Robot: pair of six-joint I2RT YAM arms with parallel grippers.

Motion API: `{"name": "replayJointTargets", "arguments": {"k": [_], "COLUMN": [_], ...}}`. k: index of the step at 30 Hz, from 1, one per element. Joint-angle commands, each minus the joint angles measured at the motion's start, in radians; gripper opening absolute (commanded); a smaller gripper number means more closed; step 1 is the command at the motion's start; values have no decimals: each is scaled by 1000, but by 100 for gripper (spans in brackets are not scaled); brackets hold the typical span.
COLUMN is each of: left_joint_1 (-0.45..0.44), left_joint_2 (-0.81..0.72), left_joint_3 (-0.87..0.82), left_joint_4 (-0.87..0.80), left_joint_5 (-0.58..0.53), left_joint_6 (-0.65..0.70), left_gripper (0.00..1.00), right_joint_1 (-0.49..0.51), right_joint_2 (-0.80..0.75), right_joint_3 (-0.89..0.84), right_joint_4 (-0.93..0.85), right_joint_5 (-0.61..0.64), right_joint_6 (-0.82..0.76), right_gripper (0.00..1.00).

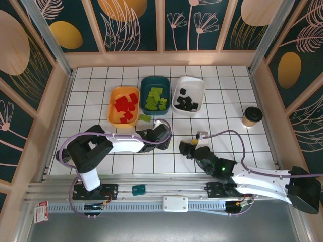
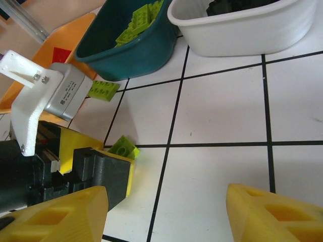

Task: Sort the legos into containers by color
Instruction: Pick up the lego from the middle-left of the table, then place the lego in the container.

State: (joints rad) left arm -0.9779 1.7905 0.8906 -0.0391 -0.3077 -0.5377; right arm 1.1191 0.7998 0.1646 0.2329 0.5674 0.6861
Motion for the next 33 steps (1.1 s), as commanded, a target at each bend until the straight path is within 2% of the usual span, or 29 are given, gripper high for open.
{"name": "replayJointTargets", "arguments": {"k": [1,10,15,18,23,27,30,33], "left_joint_1": [-14,-22,-13,36,188,264,316,339], "left_joint_2": [58,-25,-154,-226,-300,-246,-146,-11], "left_joint_3": [8,-88,-96,-77,0,140,248,367], "left_joint_4": [-31,32,45,41,48,54,71,67], "left_joint_5": [-2,53,64,77,122,130,169,160], "left_joint_6": [1,-67,-65,-52,-25,8,12,30], "left_gripper": [60,31,25,24,23,23,22,23], "right_joint_1": [2,-14,-24,-25,-22,-24,-22,-22], "right_joint_2": [-10,12,40,66,117,171,197,214], "right_joint_3": [6,28,29,27,12,15,23,24], "right_joint_4": [-37,-18,0,18,87,112,115,123], "right_joint_5": [74,126,110,94,64,42,31,27], "right_joint_6": [-23,-59,-60,-55,-44,-36,-34,-31], "right_gripper": [64,65,65,65,65,66,66,66]}}
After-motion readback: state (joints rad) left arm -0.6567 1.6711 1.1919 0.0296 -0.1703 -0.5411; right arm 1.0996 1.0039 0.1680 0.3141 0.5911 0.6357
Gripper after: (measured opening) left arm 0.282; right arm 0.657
